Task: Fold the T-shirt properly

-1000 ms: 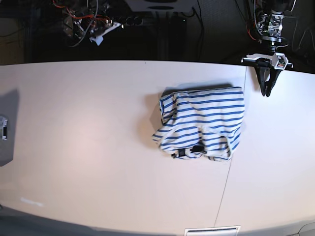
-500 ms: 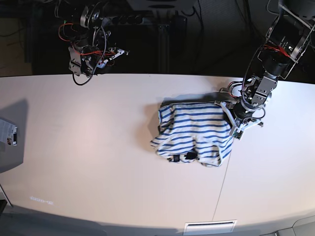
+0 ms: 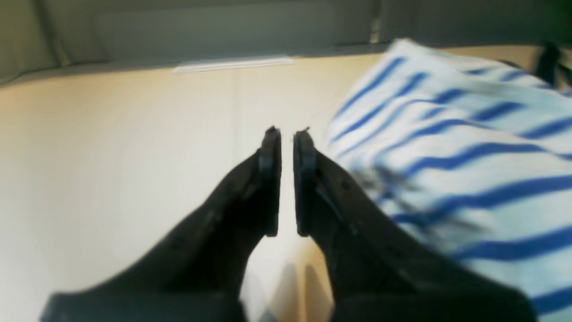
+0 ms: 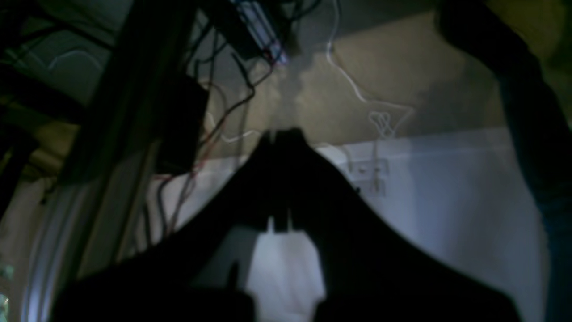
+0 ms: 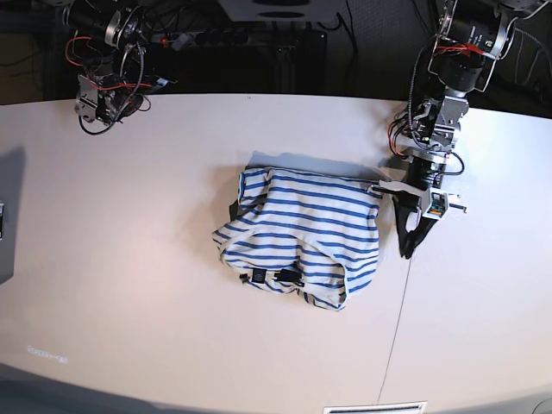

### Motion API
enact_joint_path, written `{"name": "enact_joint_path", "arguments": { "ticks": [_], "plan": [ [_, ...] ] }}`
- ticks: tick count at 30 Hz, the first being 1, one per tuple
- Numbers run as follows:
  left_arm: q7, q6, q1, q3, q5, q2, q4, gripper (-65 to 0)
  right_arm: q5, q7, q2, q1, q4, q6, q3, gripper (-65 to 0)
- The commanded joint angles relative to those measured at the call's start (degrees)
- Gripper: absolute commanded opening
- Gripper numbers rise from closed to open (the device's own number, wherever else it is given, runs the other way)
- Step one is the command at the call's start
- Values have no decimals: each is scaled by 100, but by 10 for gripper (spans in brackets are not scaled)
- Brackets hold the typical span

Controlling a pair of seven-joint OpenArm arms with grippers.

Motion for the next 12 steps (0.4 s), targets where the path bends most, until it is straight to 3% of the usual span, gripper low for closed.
{"name": "enact_joint_path", "arguments": {
  "ticks": [1,5,8,12],
  "plan": [
    [8452,-142,470,-85,46,-87,-234,-566,492,125,-85,186,-57,308,-15,-650],
    [8430,-140,490,-203,-179,-221,-20,-565,501,177,-138,190,-57,321,-15,-650],
    [8343,-142,492,-203,-704,-343,144,-565,538,295,-240,184,-57,321,-15,-650],
    [7519,-144,496,-203,-1178,-367,164,-565,531,345,-367,116,-57,319,-15,-650]
  ]
}}
